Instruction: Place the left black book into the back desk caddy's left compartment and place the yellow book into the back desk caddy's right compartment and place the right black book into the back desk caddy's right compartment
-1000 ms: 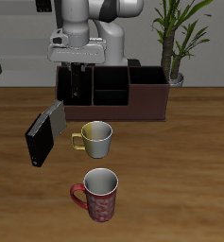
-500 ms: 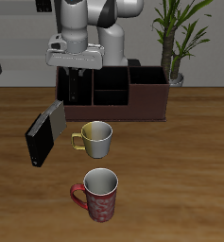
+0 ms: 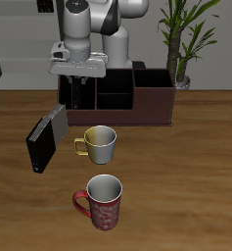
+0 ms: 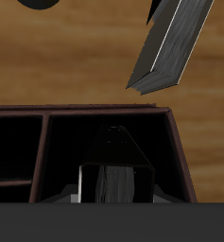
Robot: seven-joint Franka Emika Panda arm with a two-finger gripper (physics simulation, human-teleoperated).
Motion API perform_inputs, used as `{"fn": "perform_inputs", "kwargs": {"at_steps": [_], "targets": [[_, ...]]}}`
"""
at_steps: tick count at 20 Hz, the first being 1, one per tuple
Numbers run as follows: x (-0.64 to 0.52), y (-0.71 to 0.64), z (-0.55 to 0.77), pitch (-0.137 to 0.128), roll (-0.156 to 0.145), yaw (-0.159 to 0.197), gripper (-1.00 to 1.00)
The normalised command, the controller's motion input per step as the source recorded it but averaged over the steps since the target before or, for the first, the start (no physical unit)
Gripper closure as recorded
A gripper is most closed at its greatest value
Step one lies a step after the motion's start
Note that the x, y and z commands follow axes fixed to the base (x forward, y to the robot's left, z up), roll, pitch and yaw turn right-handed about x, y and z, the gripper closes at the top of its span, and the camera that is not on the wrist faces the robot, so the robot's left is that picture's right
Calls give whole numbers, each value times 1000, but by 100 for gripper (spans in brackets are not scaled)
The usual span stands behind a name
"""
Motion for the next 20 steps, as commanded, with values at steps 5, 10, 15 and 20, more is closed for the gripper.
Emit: {"fn": "perform_inputs", "kwargs": {"at_steps": [5,10,15,20], "targets": [[45,-81,-85,26,-10,-4,100],[66,-121,20,15,-34,-5,-100],[119,-124,84,-19,-35,5,-100],[166,-50,84,-5,-31,19,-100]]}}
